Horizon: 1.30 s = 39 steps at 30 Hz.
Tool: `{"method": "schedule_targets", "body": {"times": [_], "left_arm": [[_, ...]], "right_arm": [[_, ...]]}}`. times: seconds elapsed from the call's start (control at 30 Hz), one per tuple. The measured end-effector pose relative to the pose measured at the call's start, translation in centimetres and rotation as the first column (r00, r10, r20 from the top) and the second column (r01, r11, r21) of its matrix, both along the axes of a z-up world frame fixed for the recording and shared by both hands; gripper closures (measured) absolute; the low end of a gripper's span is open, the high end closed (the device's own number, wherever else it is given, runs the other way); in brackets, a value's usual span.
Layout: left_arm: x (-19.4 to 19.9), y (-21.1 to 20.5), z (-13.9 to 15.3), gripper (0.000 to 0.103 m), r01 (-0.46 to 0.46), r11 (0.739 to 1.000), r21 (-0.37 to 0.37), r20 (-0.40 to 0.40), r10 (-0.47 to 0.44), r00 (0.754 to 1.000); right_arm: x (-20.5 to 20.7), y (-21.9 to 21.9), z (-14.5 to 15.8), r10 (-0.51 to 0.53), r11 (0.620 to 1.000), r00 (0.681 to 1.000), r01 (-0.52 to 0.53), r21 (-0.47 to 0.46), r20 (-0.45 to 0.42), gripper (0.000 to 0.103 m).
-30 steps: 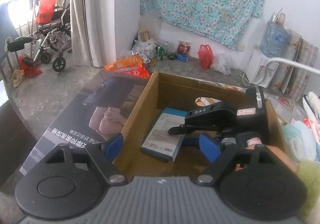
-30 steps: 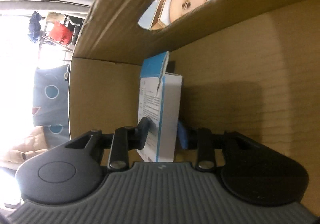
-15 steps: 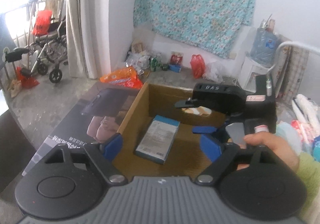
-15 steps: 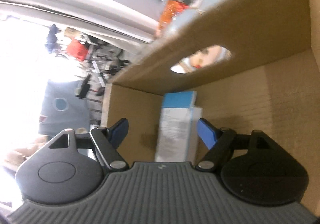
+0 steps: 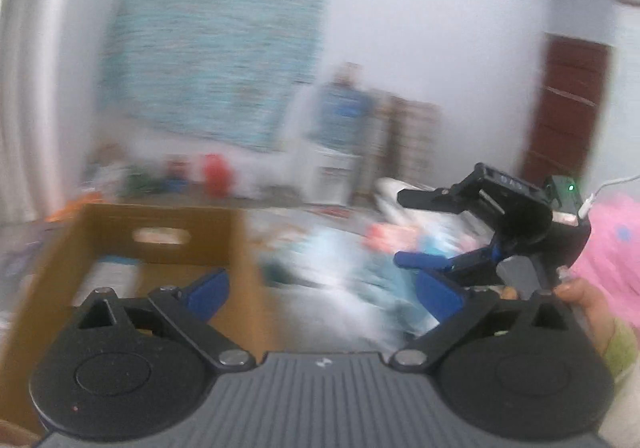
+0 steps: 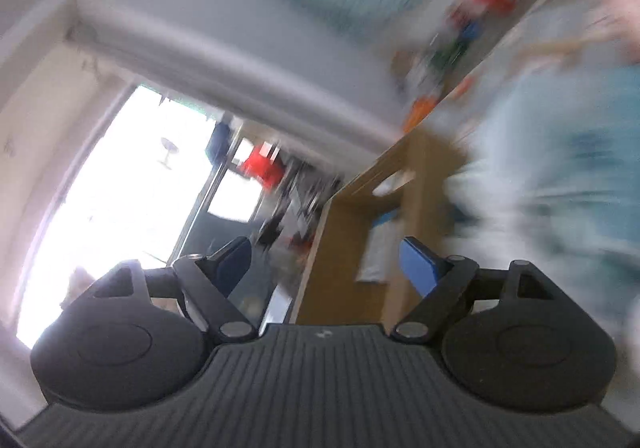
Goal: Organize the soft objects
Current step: 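Open the right tool and move it back to the pink plush doll, then close the right tool on the pink-and-white plush doll and lift it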
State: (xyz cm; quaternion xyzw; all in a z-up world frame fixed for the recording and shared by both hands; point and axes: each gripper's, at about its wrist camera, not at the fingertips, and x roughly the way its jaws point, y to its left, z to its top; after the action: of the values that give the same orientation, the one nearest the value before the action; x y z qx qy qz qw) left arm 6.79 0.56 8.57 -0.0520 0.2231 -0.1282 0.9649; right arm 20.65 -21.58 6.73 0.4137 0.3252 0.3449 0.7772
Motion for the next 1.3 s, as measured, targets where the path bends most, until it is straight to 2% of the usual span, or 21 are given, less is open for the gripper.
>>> {"method": "schedule_targets", "body": {"times": [0.1, 0.17, 0.27, 0.4, 0.47, 0.6, 0.63, 0.7, 0.8, 0.93, 1.1, 1.3], "left_arm": [[-0.1, -5.2, -1.7, 0.003, 0.118, 0.992, 0.037, -0.007, -0.118, 0.993], [0.0, -8.7, -3.0, 0.003, 0.190, 0.980, 0.064, -0.028, -0.188, 0.982], [0.0, -12.9, -5.4, 0.003, 0.300, 0.951, 0.076, -0.064, -0.296, 0.953], [0.2, -17.1, -9.0, 0.005, 0.394, 0.912, 0.118, -0.133, -0.379, 0.916], [0.7, -18.2, -10.6, 0.008, 0.410, 0.899, 0.153, -0.151, -0.388, 0.909], [2.4, -19.4, -13.1, 0.018, 0.421, 0.891, 0.172, -0.201, -0.386, 0.900], [2.6, -19.4, -13.3, 0.021, 0.420, 0.891, 0.170, -0.211, -0.384, 0.899], [3.4, -20.1, -14.1, 0.030, 0.424, 0.890, 0.170, -0.236, -0.381, 0.894], [4.5, -20.6, -15.0, 0.036, 0.438, 0.885, 0.156, -0.269, -0.389, 0.881], [5.7, -20.9, -15.8, 0.037, 0.446, 0.883, 0.146, -0.301, -0.390, 0.870], [7.3, -21.3, -16.3, 0.035, 0.448, 0.883, 0.140, -0.327, -0.386, 0.863], [9.8, -22.4, -17.6, 0.035, 0.458, 0.882, 0.113, -0.373, -0.390, 0.842]], "right_arm": [[-5.9, -8.0, -0.7, -0.191, 0.981, 0.981, 0.192, -0.030, 0.039, 0.019], [-10.3, -12.6, -1.8, -0.303, 0.951, 0.951, 0.306, -0.046, 0.064, 0.017], [-14.5, -14.8, -5.0, -0.424, 0.901, 0.904, 0.428, -0.069, 0.057, 0.016], [-16.4, -15.0, -8.7, -0.475, 0.876, 0.880, 0.472, -0.098, 0.000, 0.016], [-16.4, -15.3, -10.6, -0.479, 0.871, 0.878, 0.475, -0.128, 0.002, 0.017], [-15.8, -15.9, -9.9, -0.486, 0.855, 0.873, 0.483, -0.188, 0.033, 0.019], [-15.6, -16.4, -11.3, -0.490, 0.850, 0.871, 0.487, -0.202, 0.039, 0.021], [-15.3, -16.5, -11.7, -0.499, 0.835, 0.866, 0.493, -0.245, 0.045, 0.026], [-13.8, -16.5, -13.0, -0.507, 0.821, 0.862, 0.493, -0.286, 0.031, 0.035], [-12.6, -16.7, -13.7, -0.508, 0.815, 0.861, 0.490, -0.311, 0.024, 0.039], [-11.3, -17.0, -13.8, -0.501, 0.810, 0.865, 0.480, -0.338, 0.029, 0.039], [-10.1, -16.9, -13.9, -0.501, 0.805, 0.865, 0.482, -0.346, 0.037, 0.039]]}}
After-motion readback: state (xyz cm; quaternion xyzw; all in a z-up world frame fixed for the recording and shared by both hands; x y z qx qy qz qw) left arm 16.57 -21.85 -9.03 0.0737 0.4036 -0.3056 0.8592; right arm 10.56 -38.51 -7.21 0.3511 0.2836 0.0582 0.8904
